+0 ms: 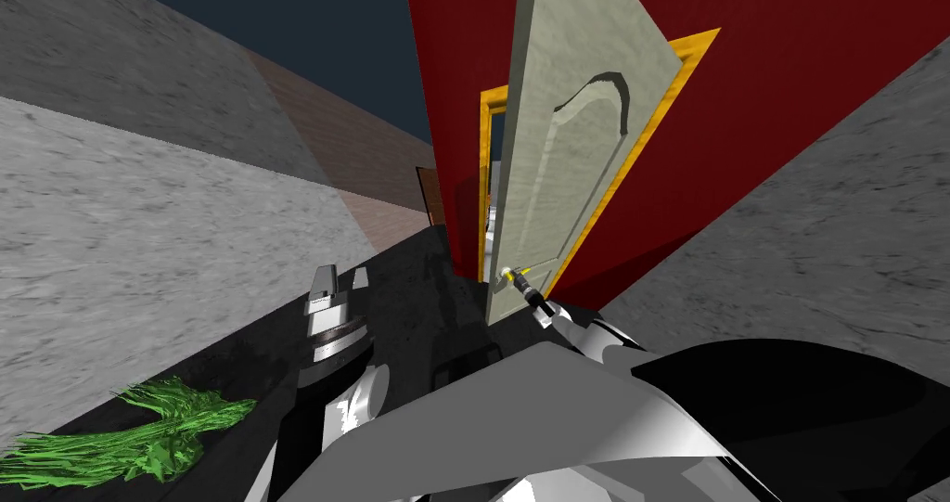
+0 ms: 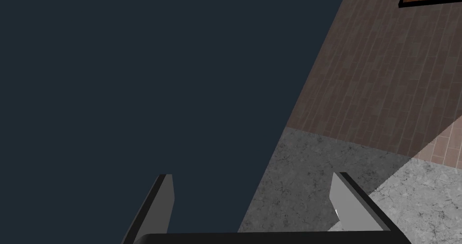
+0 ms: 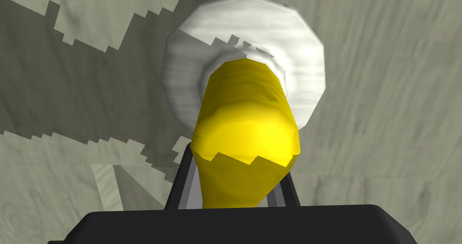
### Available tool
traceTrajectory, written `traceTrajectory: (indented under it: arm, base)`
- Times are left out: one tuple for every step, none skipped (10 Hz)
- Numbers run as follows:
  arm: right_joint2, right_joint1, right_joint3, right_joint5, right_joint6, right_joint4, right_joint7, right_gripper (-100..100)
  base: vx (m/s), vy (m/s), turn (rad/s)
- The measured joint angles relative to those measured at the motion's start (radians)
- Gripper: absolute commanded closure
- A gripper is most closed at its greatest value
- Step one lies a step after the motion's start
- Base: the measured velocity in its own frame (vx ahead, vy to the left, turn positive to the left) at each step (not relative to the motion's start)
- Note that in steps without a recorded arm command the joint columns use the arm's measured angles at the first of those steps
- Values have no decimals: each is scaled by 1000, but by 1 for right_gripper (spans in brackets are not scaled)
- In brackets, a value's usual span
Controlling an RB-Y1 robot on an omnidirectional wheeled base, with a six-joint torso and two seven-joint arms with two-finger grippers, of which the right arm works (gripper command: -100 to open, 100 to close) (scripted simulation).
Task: Pull the door open
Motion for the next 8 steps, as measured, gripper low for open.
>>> traceTrajectory:
  arm:
    - [-2, 5, 8, -3, -3, -3, -2, 100]
    - [-2, 0, 14, -5, -14, 8, -5, 100]
    - [-1, 1, 16, -5, -15, 10, -6, 100]
    - [-14, 16, 18, -9, -26, 7, -12, 100]
    - [-28, 34, 21, -13, -36, -8, -20, 100]
    - [-37, 43, 24, -14, -47, -10, -26, 100]
    - [-38, 40, 27, -14, -59, 3, -30, 100]
    - [-49, 50, 31, -16, -73, 5, -37, 100]
  base:
    - [-196, -107, 90]
    - [-91, -43, 24]
    - [-113, -35, 208]
    - [-141, -57, 161]
    - [-137, -45, 98]
    - [-89, -21, 24]
    - [-93, -35, 135]
    - [-121, -45, 150]
